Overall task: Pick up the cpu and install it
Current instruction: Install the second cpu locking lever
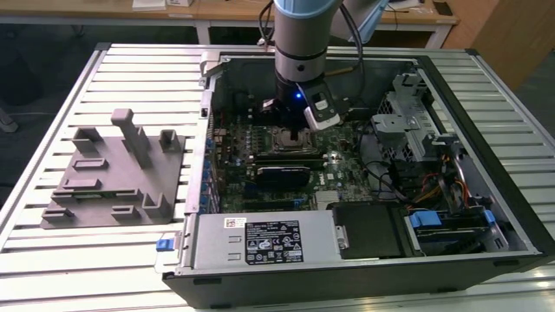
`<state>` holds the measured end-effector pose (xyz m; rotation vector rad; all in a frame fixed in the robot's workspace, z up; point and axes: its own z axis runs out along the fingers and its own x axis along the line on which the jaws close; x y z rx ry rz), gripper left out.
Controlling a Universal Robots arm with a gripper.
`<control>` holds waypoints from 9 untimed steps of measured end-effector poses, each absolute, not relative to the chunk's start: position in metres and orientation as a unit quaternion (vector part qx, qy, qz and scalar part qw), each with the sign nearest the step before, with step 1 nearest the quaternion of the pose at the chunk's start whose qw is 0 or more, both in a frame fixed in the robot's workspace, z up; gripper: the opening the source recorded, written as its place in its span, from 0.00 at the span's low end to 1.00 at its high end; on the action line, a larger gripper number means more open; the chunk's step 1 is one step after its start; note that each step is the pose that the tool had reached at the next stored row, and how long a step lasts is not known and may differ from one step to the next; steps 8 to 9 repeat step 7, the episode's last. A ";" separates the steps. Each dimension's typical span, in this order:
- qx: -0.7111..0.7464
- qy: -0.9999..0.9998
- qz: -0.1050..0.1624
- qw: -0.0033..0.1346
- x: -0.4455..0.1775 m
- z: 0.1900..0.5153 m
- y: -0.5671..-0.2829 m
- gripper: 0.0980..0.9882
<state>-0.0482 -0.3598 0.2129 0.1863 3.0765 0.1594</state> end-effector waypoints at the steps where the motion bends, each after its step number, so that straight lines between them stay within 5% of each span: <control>1: 0.060 0.996 0.052 0.028 -0.048 0.213 -0.360 0.01; 9: 0.060 0.996 0.052 0.028 -0.048 0.213 -0.360 0.01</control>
